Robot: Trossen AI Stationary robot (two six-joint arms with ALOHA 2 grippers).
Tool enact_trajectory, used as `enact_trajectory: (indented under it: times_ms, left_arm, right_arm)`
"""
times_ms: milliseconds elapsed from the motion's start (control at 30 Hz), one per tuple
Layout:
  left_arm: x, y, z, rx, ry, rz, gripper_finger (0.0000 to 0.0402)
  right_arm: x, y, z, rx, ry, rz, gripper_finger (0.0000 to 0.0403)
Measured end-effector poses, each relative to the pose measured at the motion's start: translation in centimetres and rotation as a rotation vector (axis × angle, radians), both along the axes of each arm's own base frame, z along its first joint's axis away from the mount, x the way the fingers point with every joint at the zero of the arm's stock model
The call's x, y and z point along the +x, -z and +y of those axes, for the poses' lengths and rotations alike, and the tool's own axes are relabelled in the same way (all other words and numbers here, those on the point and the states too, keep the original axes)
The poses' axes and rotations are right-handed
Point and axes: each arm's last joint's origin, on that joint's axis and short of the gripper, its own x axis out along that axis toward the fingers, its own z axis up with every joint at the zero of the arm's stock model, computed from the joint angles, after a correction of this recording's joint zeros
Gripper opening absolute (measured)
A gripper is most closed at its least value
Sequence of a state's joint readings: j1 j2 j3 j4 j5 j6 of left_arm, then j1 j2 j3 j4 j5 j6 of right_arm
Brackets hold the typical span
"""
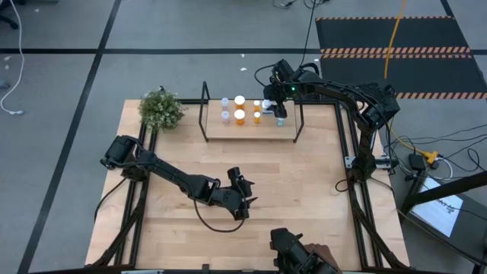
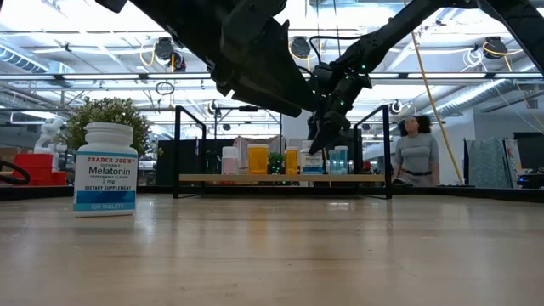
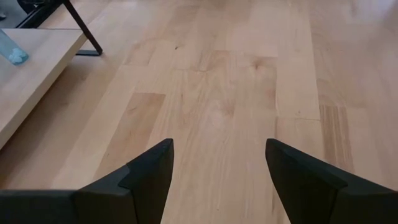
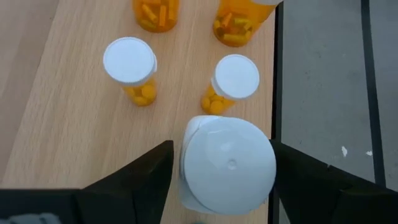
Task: Pick and place medicine bottles onto shelf by color
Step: Put the right white pill bottle on the shelf, then put the white pill bottle on the shelf aligned with the other white pill bottle
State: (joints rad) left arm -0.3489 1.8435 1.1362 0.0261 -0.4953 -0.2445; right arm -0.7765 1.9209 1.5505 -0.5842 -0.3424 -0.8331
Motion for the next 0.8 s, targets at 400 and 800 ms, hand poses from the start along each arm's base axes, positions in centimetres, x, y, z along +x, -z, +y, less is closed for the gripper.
enact_trajectory:
  times_ms: [400, 800]
  left_arm:
    - [0.0, 0.0, 0.0, 0.001, 0.001, 0.001, 0.0253]
    - [0.0, 0.0, 0.0, 0.001, 0.001, 0.001, 0.0253]
  right_arm:
    - [-0.2, -2.7, 1.2, -0.032, 0.007, -0.059, 0.0254]
    - [-1.5, -10.8, 6.3, -0.214, 0.084, -0.156, 0.0254]
